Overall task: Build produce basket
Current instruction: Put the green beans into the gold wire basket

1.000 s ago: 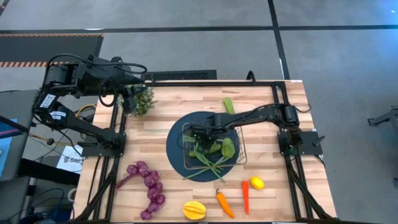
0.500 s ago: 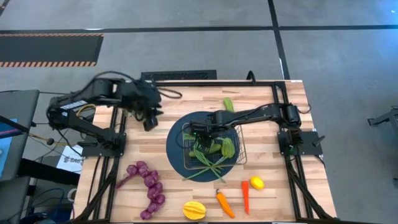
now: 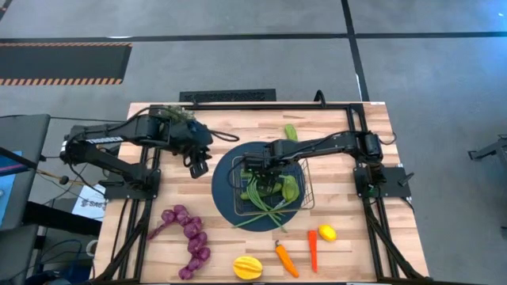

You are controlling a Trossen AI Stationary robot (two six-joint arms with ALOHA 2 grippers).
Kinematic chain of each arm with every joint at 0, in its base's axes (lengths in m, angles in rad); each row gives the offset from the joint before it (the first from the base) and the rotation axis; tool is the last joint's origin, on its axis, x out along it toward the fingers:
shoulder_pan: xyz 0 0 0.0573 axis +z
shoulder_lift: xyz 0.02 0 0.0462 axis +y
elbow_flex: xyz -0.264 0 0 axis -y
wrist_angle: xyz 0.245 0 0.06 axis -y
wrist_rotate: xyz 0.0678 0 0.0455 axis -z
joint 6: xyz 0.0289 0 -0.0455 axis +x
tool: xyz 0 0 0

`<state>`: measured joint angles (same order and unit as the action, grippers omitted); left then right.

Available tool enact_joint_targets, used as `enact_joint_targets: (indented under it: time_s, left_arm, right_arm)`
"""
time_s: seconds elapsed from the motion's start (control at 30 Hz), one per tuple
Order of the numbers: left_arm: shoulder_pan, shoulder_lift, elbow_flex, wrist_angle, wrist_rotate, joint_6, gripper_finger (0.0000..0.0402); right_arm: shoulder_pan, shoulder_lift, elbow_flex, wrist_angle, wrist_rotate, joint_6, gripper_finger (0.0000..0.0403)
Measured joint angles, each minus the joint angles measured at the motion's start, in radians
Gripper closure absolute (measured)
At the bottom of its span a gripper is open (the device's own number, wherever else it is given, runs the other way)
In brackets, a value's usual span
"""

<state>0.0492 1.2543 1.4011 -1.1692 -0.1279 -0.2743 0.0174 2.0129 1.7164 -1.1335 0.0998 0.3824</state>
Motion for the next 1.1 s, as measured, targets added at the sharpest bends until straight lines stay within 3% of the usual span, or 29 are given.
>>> enact_joint_targets:
  time_s: [0.17,0.63,0.8,1.1]
  left_arm:
    - [-0.004,-0.01,0.0,-0.038,-0.06,-0.013,0.029]
    - [-0.004,-0.068,0.001,-0.032,-0.09,-0.005,0.029]
    - [-0.004,-0.078,0.001,-0.032,-0.089,0.008,0.029]
    - [-0.004,-0.078,0.001,-0.036,-0.089,0.021,0.029]
  right_arm:
    - [0.0,0.0,0.0,-0.016,-0.001,0.001,0.0147]
    - [0.017,0.0,0.0,0.021,-0.021,0.143,0.0147]
    - [-0.002,0.004,0.0,0.024,-0.108,0.157,0.0147]
    - [-0.003,0.004,0.0,0.008,-0.1,0.212,0.0147]
